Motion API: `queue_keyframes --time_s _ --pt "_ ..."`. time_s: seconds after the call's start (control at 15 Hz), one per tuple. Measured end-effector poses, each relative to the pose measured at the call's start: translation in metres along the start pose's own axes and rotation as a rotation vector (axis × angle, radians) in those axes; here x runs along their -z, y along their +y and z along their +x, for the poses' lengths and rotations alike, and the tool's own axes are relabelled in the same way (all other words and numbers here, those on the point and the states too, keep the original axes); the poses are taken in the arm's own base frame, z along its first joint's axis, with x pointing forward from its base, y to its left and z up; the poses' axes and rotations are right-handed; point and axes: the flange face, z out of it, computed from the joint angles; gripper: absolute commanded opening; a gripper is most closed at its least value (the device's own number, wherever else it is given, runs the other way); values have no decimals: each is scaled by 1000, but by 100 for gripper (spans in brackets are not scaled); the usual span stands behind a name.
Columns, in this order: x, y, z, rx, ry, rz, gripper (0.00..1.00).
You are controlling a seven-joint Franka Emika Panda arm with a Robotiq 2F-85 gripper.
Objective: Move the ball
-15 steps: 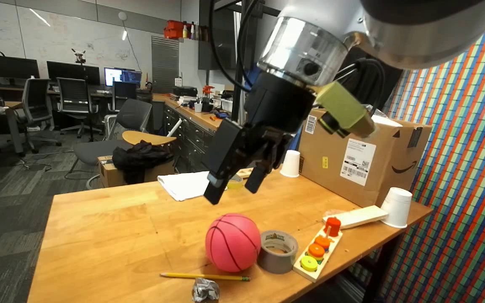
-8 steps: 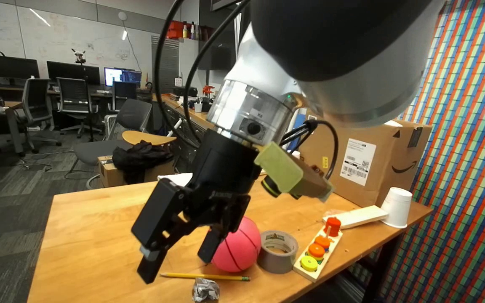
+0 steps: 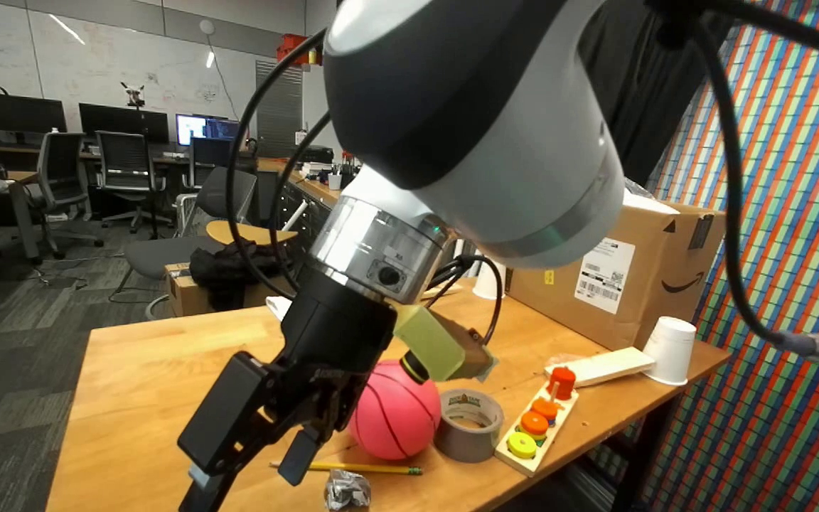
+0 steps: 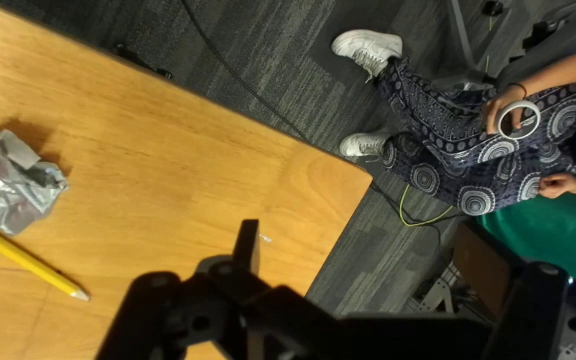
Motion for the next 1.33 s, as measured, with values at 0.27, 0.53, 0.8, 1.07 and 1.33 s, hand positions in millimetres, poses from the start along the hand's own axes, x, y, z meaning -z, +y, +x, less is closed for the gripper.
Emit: queue_keyframes --time_s 0.27,0.53,0.8,1.07,1.33 --pt "-18 20 13 46 -31 7 100" --pt "-10 77 20 53 -117 -97 100" --pt "55 166 24 44 -164 -332 100" --pt "163 189 41 99 -100 -577 100" --pt "263 160 30 118 48 -736 100"
